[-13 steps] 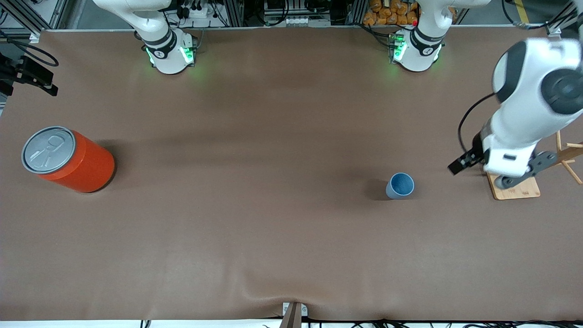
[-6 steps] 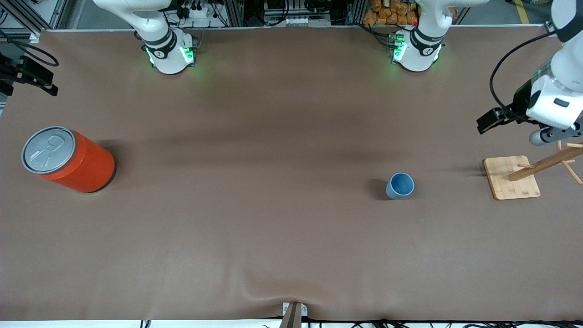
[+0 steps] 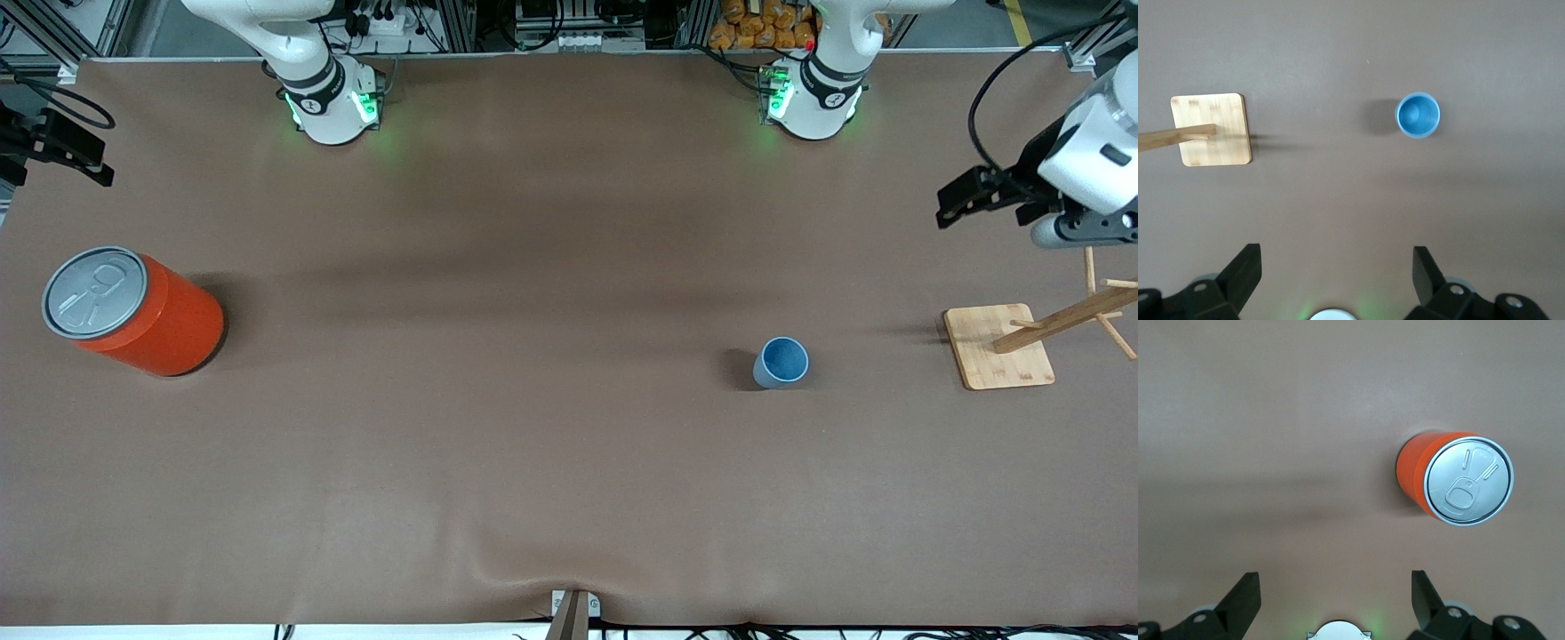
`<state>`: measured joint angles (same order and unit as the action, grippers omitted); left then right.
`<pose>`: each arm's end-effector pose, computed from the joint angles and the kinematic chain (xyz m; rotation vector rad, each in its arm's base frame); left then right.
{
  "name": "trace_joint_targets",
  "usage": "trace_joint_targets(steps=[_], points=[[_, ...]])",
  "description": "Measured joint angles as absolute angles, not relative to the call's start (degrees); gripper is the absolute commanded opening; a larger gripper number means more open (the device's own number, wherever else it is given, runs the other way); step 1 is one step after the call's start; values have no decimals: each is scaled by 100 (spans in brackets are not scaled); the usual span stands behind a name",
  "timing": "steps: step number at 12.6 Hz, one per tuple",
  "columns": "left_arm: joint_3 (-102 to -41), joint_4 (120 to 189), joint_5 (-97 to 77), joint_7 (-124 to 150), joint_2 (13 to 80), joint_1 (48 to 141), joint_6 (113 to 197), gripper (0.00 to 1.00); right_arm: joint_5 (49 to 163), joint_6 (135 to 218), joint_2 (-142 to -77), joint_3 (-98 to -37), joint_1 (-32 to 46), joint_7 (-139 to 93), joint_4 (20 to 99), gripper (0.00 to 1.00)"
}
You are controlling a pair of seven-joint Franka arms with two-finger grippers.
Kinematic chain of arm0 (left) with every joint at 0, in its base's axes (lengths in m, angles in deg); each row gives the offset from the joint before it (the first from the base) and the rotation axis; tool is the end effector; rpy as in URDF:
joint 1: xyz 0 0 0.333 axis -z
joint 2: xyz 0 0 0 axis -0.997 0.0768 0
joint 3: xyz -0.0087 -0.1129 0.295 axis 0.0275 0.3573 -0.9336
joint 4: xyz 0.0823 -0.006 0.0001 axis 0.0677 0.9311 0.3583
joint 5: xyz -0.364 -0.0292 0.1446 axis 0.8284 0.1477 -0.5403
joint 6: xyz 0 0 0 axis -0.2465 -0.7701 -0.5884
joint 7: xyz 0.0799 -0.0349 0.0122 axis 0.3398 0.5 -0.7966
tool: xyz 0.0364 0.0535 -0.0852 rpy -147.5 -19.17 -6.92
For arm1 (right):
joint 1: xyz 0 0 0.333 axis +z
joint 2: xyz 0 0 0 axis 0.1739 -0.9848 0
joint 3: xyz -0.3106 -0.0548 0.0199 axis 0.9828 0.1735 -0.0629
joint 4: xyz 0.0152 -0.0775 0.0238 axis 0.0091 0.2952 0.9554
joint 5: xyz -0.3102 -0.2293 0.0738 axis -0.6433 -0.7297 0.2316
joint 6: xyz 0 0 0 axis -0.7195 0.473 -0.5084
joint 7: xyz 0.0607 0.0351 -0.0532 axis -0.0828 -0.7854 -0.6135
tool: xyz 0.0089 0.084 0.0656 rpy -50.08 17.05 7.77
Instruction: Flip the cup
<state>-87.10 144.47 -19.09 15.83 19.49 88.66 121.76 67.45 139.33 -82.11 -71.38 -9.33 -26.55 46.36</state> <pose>0.5317 -0.0539 0.6301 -3.1312 0.0516 0.1327 0.5079 -0.0148 0.6818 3.1113 0.0031 -0.0859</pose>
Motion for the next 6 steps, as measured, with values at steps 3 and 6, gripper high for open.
trace_joint_targets(steps=[3,6], points=[[-8735,14203,-1909,2355,1930,8739,11766,100,6745,13928,-8211,-7138,-933,-2655,4636,100],[-8723,14148,-1997,2440,1921,8726,11717,100,6745,13927,-8211,-7138,-933,-2655,4636,100]])
